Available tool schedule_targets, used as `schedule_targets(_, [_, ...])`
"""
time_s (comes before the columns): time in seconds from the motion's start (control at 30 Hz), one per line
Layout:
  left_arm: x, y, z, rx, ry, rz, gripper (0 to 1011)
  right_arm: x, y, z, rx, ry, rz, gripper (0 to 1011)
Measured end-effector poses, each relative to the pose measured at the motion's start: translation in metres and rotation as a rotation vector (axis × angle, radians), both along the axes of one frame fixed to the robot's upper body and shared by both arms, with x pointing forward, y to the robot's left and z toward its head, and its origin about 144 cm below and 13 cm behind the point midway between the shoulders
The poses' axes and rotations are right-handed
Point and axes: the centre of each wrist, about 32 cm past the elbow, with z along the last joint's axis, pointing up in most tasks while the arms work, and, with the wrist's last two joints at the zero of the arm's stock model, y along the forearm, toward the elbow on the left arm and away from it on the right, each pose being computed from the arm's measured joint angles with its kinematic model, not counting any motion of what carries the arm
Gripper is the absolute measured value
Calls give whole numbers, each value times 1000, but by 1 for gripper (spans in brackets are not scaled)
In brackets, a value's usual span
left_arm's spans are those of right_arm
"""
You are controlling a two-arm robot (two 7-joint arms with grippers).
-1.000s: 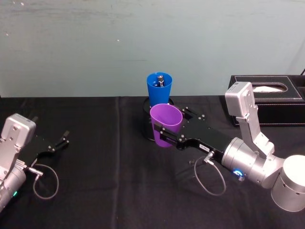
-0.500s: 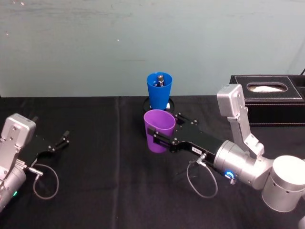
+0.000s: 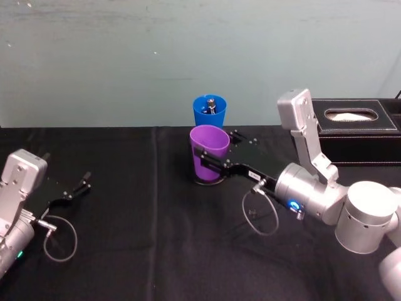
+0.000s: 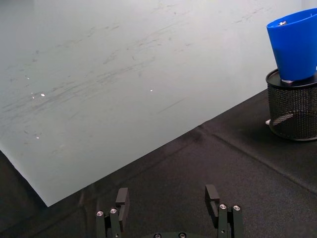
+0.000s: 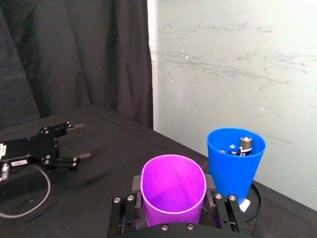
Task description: Pick up one cup with a gripper and tap it against the other cup.
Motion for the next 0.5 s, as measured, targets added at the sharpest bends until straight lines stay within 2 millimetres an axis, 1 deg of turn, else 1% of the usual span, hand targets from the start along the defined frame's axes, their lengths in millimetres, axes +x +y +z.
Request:
schedule_targets(0.17, [0, 0, 0, 0, 0, 0, 1000, 6, 1, 2, 2, -4, -8, 718])
schedule_targets(0.5, [0, 0, 0, 0, 0, 0, 1000, 11, 2, 5, 5, -13, -15, 718])
